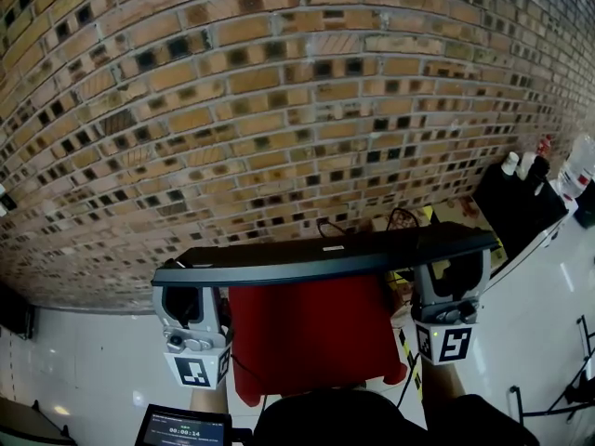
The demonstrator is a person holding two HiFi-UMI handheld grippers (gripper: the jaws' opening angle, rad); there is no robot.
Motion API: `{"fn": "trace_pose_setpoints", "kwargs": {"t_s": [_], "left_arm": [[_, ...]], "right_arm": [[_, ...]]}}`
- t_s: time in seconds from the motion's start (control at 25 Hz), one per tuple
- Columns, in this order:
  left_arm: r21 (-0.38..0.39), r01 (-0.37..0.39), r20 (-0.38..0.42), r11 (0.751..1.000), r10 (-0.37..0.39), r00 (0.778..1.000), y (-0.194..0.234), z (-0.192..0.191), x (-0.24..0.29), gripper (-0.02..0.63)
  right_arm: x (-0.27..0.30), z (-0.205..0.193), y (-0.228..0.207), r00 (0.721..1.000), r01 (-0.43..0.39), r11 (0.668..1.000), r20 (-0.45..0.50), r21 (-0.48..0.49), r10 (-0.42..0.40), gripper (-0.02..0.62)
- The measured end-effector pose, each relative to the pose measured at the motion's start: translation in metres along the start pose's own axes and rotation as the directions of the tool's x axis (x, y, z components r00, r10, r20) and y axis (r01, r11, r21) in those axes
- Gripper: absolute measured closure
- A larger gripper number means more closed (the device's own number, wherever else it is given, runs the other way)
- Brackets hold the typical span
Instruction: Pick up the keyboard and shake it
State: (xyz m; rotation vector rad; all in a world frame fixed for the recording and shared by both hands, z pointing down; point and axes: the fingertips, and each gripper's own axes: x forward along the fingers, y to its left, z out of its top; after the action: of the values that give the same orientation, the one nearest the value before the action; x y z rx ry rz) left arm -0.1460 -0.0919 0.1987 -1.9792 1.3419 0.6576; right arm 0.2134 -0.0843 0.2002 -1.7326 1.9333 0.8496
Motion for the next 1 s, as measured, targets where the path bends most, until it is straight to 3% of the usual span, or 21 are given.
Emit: {"fn": "trace_pose_setpoints", "kwargs": {"t_s": [0.12,0.28,0.56,0.72,1.0], "left_arm": [[0.012,0.002,0.021,1.0,-0.002,1.0,0.003,0.002,0.003,0.388],[-0.014,-0.019,-0.036,1.0,0.019,0.999,0.011,-0.024,0.007,0.388],[-0.011,-0.033,-0.034,0.999,0.032,0.999,0.016,-0.017,-0.001,0.388],[0.003,-0.037,-0.001,0.999,0.037,0.999,0.019,-0.003,0.003,0.388],[0.069,-0.038,0.136,0.997,0.028,0.99,0.018,0.052,0.0,0.388]], "right_arm": [[0.001,-0.004,0.002,1.0,-0.01,1.0,0.002,-0.009,0.01,0.187],[0.011,-0.032,0.006,0.998,-0.019,1.0,-0.064,-0.015,0.018,0.187],[0.009,-0.026,0.014,0.998,-0.037,0.999,-0.048,-0.006,0.037,0.187],[0.015,-0.009,0.013,0.999,-0.038,0.999,0.004,0.006,0.038,0.184],[0.008,0.047,0.015,0.982,-0.044,0.999,0.183,-0.022,0.047,0.184]]}}
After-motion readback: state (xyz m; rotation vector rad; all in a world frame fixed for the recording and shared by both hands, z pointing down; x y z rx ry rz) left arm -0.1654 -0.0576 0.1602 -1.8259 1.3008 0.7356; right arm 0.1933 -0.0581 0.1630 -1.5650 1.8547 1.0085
